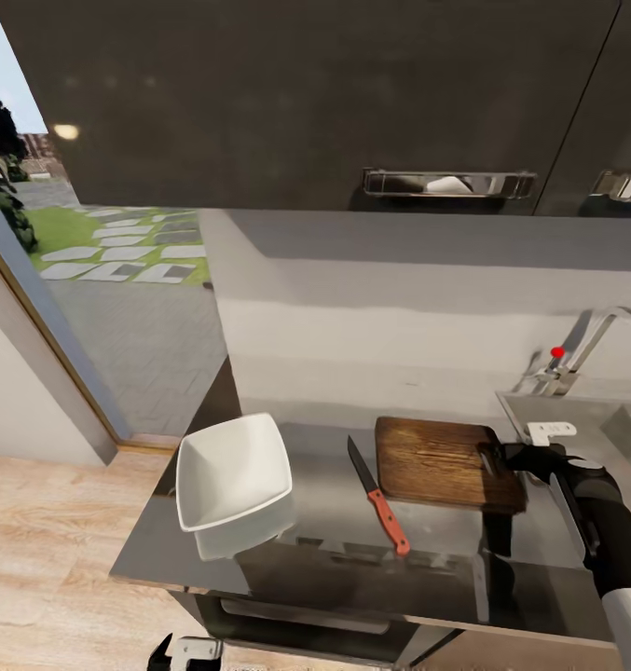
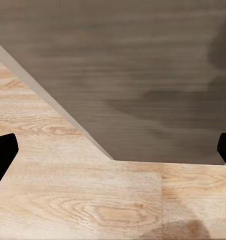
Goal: In the kitchen, take the Vidalia onion out of the sink, dice it on the chopping board with the paring knife, put the diced onion into the bowl on the countertop, then place both the paring knife and the chopping board into the sink.
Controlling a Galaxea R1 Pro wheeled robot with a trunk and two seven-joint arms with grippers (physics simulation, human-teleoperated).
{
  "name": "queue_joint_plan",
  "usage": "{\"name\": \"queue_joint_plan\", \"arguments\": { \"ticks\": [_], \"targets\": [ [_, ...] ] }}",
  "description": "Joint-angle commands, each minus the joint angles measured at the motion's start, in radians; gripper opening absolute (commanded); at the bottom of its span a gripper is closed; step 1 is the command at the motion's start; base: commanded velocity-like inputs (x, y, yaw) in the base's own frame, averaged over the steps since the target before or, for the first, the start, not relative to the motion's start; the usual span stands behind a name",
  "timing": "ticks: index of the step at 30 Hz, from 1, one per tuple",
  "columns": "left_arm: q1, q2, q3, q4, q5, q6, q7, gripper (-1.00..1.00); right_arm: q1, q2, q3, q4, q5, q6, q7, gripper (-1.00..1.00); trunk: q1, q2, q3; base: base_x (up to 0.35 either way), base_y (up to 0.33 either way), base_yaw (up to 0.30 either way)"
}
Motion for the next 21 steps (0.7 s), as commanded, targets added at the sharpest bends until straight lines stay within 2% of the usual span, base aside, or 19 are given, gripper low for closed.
{"name": "queue_joint_plan", "arguments": {
  "ticks": [1,3,4,7,14,21],
  "targets": [
    [-0.003,-0.001,-0.007,-0.023,-0.014,-0.004,0.01,1.0,-0.001,0.0,-0.003,-0.003,0.009,0.005,0.009,1.0,0.0,-0.002,-0.001,-0.206,0.0,0.0],
    [-0.003,-0.001,-0.007,-0.023,-0.014,-0.004,0.01,1.0,-0.001,0.0,-0.003,-0.004,0.009,0.005,0.014,1.0,0.0,-0.002,-0.001,-0.258,0.0,0.0],
    [-0.003,-0.001,-0.007,-0.023,-0.014,-0.004,0.01,1.0,0.0,0.0,-0.005,-0.007,0.009,0.005,0.044,1.0,0.0,-0.002,-0.001,-0.313,0.0,0.0],
    [-0.003,-0.001,-0.007,-0.023,-0.014,-0.004,0.01,1.0,-0.001,0.0,-0.012,-0.015,0.009,0.005,0.067,1.0,0.0,-0.002,-0.001,-0.32,0.0,0.0],
    [-0.003,-0.001,-0.007,-0.023,-0.014,-0.004,0.01,1.0,-0.001,0.0,-0.047,-0.042,0.009,0.005,0.096,1.0,0.0,-0.002,-0.001,-0.327,0.0,0.0],
    [-0.003,-0.001,-0.007,-0.023,-0.014,-0.004,0.01,1.0,-0.001,0.0,-0.052,-0.047,0.01,0.007,0.154,1.0,0.0,-0.002,-0.001,-0.276,0.02,0.0]
  ]
}}
